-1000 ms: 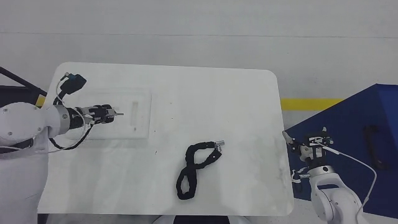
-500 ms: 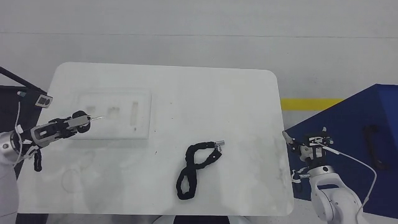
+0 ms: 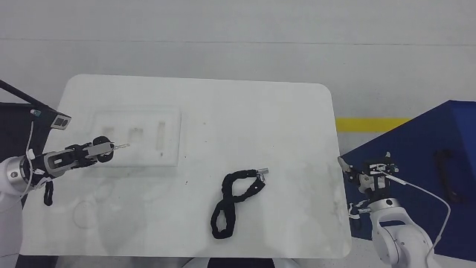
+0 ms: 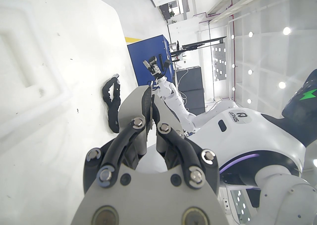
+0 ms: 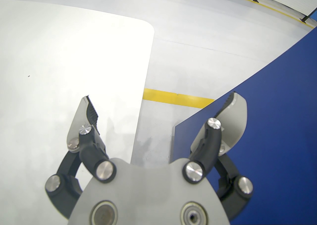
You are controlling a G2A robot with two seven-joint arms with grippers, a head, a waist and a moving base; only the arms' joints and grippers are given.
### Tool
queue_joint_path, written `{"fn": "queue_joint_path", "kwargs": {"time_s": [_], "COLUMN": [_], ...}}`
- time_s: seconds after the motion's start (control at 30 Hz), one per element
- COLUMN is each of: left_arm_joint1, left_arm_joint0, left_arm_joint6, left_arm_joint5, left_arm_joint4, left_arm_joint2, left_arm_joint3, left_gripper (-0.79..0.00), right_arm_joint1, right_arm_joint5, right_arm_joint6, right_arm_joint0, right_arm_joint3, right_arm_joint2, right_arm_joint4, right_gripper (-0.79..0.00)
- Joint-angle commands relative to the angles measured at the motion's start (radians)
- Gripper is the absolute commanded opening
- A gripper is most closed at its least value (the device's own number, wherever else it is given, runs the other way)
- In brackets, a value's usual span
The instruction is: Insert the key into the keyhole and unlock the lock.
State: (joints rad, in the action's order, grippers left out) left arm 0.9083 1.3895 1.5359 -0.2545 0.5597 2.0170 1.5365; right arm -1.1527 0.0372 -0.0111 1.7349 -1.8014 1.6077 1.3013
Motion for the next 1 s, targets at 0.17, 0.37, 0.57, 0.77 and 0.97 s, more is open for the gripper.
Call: {"fn": "queue_joint_path", "kwargs": {"time_s": [0.17,0.37,0.57,0.77,0.97], "left_arm_joint1": [0.0,0.0,0.0,0.0,0.0], "left_arm_joint0": [0.0,0.0,0.0,0.0,0.0], "left_arm_joint6": [0.0,0.0,0.0,0.0,0.0], "left_arm_joint5": [0.0,0.0,0.0,0.0,0.0], "left_arm_joint4": [0.0,0.0,0.0,0.0,0.0], "left_arm_joint2": [0.0,0.0,0.0,0.0,0.0], "left_arm_joint3": [0.0,0.0,0.0,0.0,0.0], "left_gripper": [-0.785,-0.785,-0.785,-0.785,-0.785], "right_arm_joint1": [0.0,0.0,-0.012,-0.026,-0.028], "right_arm_joint5": [0.0,0.024,0.044,-0.018,-0.019], "right_arm_joint6": [0.0,0.014,0.17,0.399,0.426], "right_arm_joint0": [0.0,-0.001,0.044,0.081,0.074], "right_arm_joint3": [0.0,0.0,-0.211,-0.415,-0.424], "right_arm_joint2": [0.0,-0.012,-0.154,-0.356,-0.373], "right_arm_joint4": [0.0,-0.008,-0.006,0.075,0.06], "right_gripper": [0.0,0.0,0.0,0.0,0.0]}}
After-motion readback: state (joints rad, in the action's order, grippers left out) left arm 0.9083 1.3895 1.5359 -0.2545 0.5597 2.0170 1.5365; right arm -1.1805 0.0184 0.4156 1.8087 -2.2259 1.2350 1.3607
